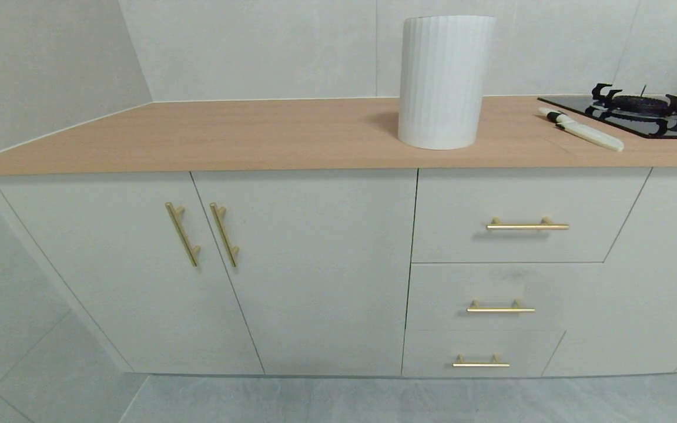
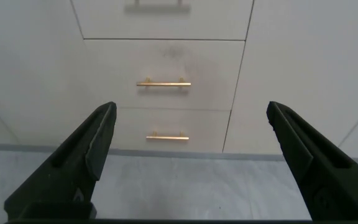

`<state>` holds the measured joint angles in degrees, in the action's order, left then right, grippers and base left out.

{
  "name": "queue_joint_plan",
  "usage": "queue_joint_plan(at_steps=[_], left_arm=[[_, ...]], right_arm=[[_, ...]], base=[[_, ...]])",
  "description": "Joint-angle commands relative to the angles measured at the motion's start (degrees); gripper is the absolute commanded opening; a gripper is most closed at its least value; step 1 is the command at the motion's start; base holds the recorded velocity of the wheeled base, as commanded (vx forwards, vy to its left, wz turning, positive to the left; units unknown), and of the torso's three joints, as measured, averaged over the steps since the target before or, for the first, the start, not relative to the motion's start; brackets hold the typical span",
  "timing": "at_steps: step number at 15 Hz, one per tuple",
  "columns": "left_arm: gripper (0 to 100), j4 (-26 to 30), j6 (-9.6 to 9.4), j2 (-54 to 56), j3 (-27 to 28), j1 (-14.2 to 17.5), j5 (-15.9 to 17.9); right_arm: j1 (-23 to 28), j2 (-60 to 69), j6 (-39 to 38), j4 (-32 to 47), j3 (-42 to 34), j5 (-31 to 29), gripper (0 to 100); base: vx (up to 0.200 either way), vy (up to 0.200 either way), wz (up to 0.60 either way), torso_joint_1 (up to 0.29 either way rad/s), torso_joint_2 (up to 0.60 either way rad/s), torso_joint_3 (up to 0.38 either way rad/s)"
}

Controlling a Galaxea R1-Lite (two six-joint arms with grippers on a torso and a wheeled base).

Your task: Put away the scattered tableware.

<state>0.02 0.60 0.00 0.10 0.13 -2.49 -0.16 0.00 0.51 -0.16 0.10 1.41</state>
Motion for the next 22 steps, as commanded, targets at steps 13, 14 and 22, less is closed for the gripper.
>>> queue_joint_plan(at_steps=[13, 14, 22], left_arm=[[100, -0.1, 0.11, 0.0, 0.0, 0.0, -0.1], [100, -0.1, 0.11, 0.0, 0.0, 0.0, 0.0], [100, -0.1, 0.11, 0.0, 0.0, 0.0, -0.1]], right_arm=[[0.0, -0.1, 0.0, 0.0, 0.0, 0.0, 100], [0.0, -0.1, 0.0, 0.0, 0.0, 0.0, 100], [0.0, -0.1, 0.0, 0.0, 0.0, 0.0, 100]], base=[[0.077, 0.000, -0.05, 0.001, 0.00, 0.001], [0.000, 0.000, 0.00, 0.000, 0.00, 0.000], [0.000, 0.000, 0.00, 0.000, 0.00, 0.000]])
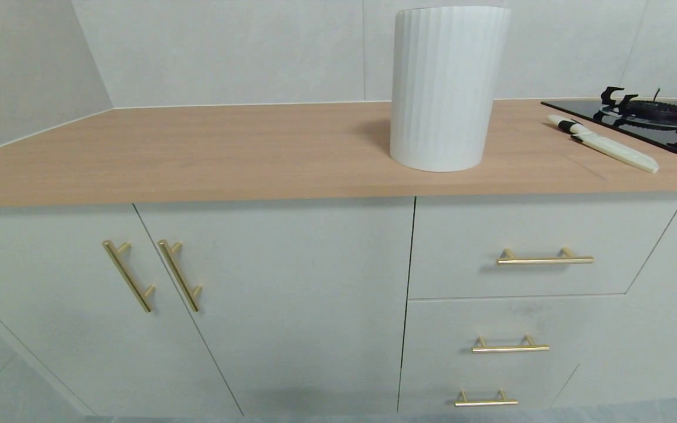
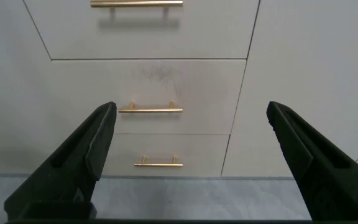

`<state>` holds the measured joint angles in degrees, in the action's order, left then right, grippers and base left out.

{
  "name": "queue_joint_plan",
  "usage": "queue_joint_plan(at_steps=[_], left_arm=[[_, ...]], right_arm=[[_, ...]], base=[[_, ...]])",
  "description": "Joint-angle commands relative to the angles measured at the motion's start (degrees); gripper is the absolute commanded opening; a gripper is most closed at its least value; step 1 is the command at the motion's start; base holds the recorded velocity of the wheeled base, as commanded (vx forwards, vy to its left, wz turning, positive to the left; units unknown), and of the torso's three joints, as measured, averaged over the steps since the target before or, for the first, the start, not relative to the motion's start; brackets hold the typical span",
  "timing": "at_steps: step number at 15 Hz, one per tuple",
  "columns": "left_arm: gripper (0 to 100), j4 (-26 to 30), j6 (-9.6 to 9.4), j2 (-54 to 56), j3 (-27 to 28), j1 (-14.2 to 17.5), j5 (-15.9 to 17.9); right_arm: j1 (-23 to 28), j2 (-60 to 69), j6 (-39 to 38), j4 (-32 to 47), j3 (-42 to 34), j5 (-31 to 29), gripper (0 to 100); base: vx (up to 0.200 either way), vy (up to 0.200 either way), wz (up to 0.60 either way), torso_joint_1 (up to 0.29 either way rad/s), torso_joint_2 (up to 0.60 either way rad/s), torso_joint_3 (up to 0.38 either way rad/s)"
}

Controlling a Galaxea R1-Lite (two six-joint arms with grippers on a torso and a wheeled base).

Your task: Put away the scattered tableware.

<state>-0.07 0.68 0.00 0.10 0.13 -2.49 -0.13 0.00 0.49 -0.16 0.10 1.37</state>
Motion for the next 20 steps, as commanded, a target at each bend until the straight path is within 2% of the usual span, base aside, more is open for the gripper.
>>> queue_joint_plan(at_steps=[1, 6, 12, 18, 20], left_arm=[[100, 0.0, 0.02, 0.0, 0.0, 0.0, -0.1], [100, 0.0, 0.02, 0.0, 0.0, 0.0, 0.0], [100, 0.0, 0.02, 0.0, 0.0, 0.0, 0.0], [100, 0.0, 0.02, 0.0, 0.0, 0.0, 0.0], [100, 0.0, 0.02, 0.0, 0.0, 0.0, -0.1]], right_arm=[[0.0, -0.1, 0.0, 0.0, 0.0, 0.0, 100], [0.0, -0.1, 0.0, 0.0, 0.0, 0.0, 100], [0.0, -0.1, 0.0, 0.0, 0.0, 0.0, 100], [0.0, -0.1, 0.0, 0.0, 0.0, 0.0, 100], [0.0, -0.1, 0.0, 0.0, 0.0, 0.0, 100]], base=[[0.000, 0.000, 0.00, 0.000, 0.00, 0.000], [0.000, 0.000, 0.00, 0.000, 0.00, 0.000], [0.200, 0.000, 0.00, -0.001, 0.00, 0.004], [0.000, 0.000, 0.00, 0.000, 0.00, 0.000], [0.000, -0.200, 0.00, 0.002, 0.00, 0.005]])
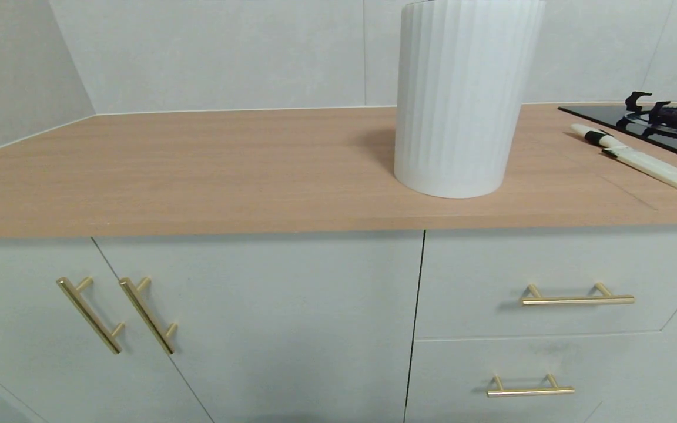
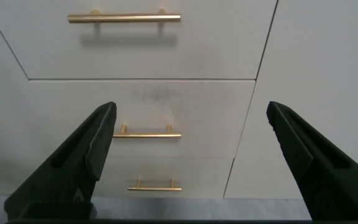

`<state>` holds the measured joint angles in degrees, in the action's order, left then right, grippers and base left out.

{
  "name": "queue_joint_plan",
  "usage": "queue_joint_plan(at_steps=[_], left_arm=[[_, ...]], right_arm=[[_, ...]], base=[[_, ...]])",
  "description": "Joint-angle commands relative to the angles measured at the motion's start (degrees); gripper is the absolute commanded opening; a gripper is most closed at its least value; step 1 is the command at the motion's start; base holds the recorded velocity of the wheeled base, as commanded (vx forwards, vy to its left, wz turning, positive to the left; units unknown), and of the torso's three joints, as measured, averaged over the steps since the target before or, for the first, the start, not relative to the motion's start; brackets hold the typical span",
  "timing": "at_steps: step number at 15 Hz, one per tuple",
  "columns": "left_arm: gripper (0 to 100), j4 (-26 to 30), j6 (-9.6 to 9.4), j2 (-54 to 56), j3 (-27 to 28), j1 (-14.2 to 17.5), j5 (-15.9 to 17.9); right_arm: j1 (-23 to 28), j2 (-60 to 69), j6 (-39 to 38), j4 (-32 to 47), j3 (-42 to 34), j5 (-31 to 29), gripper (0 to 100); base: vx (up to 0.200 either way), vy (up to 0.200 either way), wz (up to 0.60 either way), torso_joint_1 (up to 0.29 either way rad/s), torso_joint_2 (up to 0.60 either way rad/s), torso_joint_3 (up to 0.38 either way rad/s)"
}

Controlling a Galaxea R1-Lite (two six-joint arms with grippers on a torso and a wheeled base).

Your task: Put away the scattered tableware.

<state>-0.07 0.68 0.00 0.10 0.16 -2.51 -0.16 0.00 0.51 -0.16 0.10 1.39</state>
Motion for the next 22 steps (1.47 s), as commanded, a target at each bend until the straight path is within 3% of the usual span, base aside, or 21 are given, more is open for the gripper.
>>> queue_joint_plan(at_steps=[1, 15, 22], left_arm=[[100, 0.0, 0.02, 0.0, 0.0, 0.0, 0.0], [100, 0.0, 0.11, 0.0, 0.0, 0.0, 0.0], [100, 0.0, 0.11, 0.0, 0.0, 0.0, 0.0]], right_arm=[[0.0, -0.1, 0.0, 0.0, 0.0, 0.0, 100], [0.0, -0.1, -0.1, 0.0, 0.0, -0.1, 100], [0.0, -0.1, -0.1, 0.0, 0.0, -0.1, 100]], base=[[0.000, -0.200, 0.00, -0.007, 0.00, 0.002], [0.000, 0.000, 0.00, 0.000, -0.01, -0.007], [0.000, 0.000, 0.00, 0.055, -0.38, -0.329]])
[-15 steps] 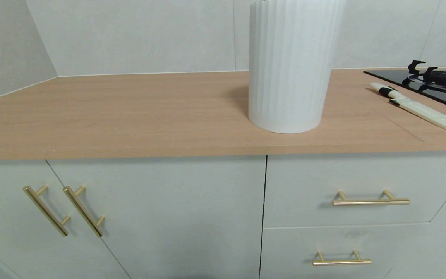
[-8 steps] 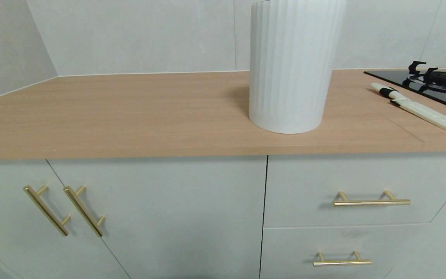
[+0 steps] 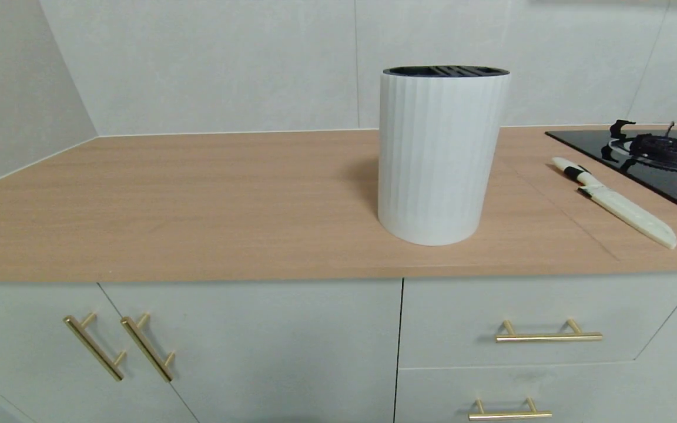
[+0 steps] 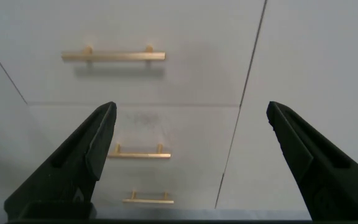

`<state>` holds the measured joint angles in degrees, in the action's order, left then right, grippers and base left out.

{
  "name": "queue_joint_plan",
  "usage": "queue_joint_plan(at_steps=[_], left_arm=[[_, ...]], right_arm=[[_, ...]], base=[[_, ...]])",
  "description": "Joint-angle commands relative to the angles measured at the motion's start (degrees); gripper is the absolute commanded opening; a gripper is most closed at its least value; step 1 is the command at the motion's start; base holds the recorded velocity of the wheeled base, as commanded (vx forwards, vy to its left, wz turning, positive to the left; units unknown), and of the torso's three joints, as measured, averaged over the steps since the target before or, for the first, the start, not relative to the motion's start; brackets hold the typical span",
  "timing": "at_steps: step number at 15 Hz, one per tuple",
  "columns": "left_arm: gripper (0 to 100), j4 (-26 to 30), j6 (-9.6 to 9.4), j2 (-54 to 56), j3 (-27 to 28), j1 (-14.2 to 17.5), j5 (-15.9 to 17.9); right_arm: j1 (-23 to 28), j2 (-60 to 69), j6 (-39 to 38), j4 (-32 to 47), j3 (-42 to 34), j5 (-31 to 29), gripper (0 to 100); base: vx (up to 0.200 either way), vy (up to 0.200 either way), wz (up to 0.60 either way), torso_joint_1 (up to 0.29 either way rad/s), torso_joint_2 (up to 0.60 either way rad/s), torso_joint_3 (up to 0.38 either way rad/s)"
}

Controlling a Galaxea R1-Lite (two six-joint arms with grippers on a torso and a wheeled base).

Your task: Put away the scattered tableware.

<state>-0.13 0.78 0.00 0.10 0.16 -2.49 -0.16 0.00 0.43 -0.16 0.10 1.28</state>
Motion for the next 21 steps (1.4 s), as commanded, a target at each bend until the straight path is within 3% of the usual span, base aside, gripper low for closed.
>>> queue_joint_plan(at_steps=[1, 21], left_arm=[[100, 0.0, 0.01, 0.0, 0.0, 0.0, -0.1], [100, 0.0, 0.01, 0.0, 0.0, 0.0, -0.1]], right_arm=[[0.0, -0.1, 0.0, 0.0, 0.0, 0.0, 100], [0.0, -0.1, 0.0, 0.0, 0.0, 0.0, 100]], base=[[0.000, 0.000, 0.00, 0.119, -0.48, -0.349], [0.000, 0.000, 0.00, 0.191, -0.50, -0.312]])
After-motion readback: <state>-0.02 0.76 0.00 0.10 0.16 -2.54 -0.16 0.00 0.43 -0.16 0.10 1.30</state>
